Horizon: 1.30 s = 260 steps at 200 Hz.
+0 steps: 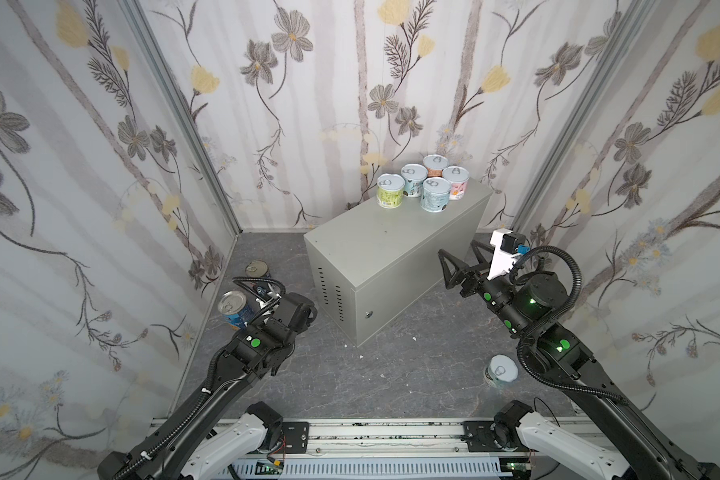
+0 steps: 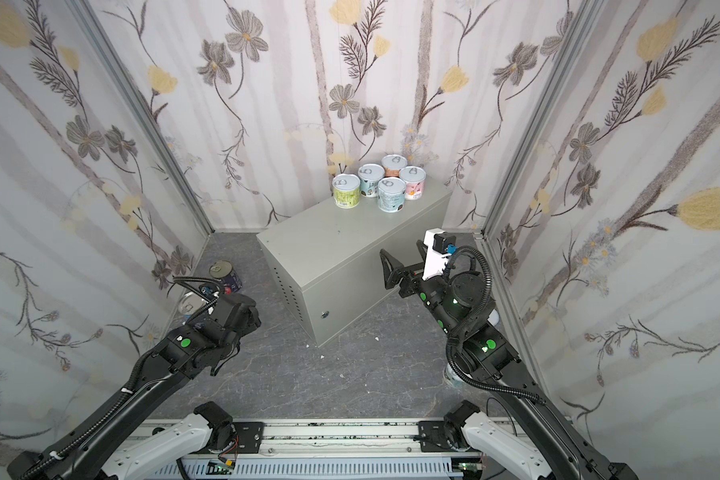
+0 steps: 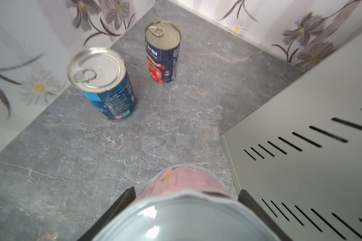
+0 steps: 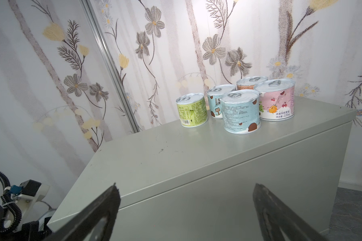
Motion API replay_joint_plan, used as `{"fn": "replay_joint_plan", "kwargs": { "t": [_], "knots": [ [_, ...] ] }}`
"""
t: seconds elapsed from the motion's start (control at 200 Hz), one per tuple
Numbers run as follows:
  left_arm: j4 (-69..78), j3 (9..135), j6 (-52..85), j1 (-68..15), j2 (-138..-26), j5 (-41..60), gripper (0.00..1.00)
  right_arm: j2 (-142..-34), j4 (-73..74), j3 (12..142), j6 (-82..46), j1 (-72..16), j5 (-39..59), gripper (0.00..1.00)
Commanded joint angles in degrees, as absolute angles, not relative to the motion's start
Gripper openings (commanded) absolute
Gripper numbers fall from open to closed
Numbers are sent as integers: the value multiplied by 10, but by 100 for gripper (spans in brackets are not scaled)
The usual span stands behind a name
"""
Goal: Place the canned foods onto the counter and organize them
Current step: 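Raise the pink can with the left gripper up over the cabinet top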
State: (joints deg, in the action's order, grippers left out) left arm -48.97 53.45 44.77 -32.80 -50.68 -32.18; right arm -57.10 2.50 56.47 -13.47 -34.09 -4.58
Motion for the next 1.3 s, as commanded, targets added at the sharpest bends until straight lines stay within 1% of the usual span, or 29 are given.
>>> {"fn": "replay_joint_plan", "kwargs": {
  "t": [0.0,0.225,0.48,0.714,0.834,0.964,1.104,1.294],
  "knots": [
    [-525,582,390,-318,-501,-351,61,-573,24,570,-145,-338,-29,100],
    [-561,696,322,-300,-519,-328,63,-568,6,568,-153,-329,-17,100],
    [-585,835,256,-300,-595,-280,62,-556,-25,565,-150,-324,-17,100],
    [-598,965,214,-300,-669,-255,62,-545,-46,556,-149,-319,-15,100],
    [-593,1021,205,-301,-702,-258,62,-552,-55,556,-149,-318,-11,100],
    [-591,1085,187,-301,-748,-238,62,-558,-61,559,-146,-319,-12,100],
    [-591,1129,177,-319,-792,-225,62,-559,-64,561,-146,-318,-11,100],
    [-595,1183,161,-358,-846,-236,61,-563,-74,565,-142,-318,-11,100]
  ]
}}
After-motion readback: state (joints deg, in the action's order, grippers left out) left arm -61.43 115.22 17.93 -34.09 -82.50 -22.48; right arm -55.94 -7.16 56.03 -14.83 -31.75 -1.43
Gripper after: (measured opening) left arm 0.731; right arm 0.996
